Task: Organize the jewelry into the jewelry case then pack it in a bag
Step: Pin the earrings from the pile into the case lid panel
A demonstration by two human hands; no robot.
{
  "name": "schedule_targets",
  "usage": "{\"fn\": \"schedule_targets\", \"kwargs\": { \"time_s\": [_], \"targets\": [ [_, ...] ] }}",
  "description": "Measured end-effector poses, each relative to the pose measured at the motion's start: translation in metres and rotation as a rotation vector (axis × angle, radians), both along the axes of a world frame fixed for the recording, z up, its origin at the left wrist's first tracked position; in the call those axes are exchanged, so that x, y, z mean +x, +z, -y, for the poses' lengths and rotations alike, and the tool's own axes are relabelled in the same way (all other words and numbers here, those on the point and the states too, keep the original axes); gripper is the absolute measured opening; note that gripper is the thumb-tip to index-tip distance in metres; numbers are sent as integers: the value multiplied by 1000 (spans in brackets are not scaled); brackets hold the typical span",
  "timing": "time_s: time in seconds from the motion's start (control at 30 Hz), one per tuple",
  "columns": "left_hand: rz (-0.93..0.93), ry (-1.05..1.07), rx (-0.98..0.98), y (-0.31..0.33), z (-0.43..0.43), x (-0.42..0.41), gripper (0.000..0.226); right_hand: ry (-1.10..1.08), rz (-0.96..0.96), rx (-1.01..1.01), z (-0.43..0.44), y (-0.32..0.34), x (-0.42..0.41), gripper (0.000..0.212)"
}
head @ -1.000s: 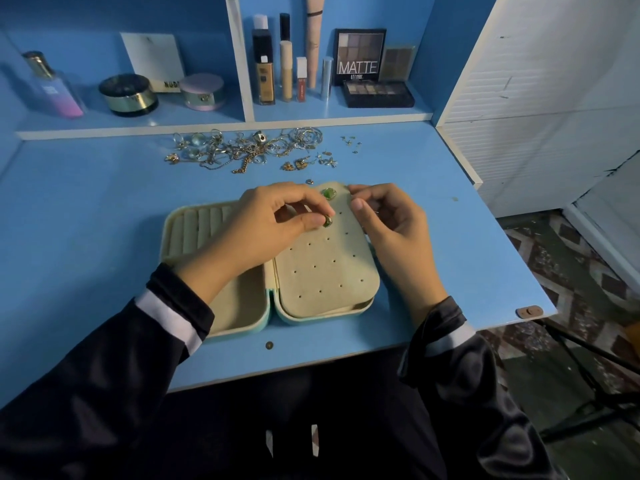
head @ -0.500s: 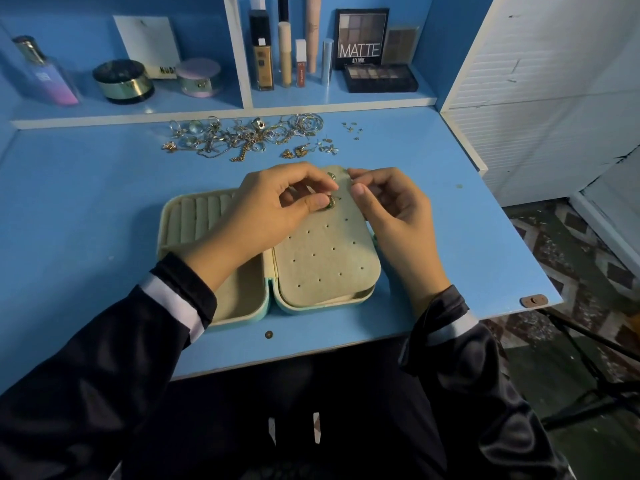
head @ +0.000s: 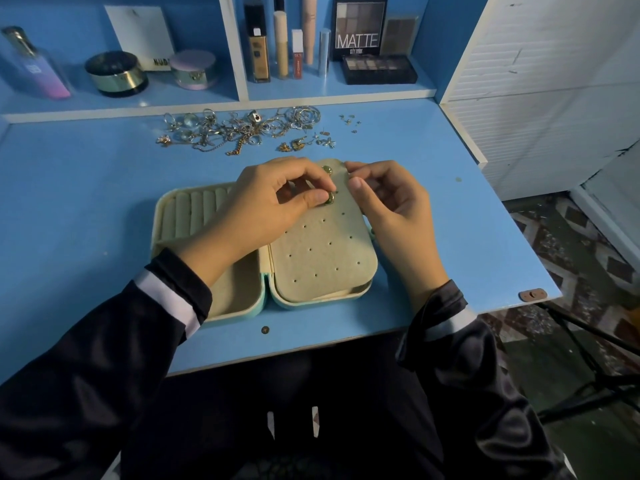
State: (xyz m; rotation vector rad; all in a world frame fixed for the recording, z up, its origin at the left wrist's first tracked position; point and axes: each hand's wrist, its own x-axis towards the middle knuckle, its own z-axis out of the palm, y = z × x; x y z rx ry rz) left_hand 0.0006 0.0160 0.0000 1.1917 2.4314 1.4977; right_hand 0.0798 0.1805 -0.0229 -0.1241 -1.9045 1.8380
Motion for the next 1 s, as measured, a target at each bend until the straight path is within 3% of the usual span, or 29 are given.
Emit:
{"fn": "schedule_targets", "kwargs": {
  "time_s": [0.67, 1.0],
  "targets": [
    [-45, 40, -4, -1, 2, 1, 11, 9, 6, -23, 1, 2, 2, 6],
    [-312, 144, -44, 1, -2, 11, 6, 35, -12, -94, 2, 5, 5, 7]
  ]
}}
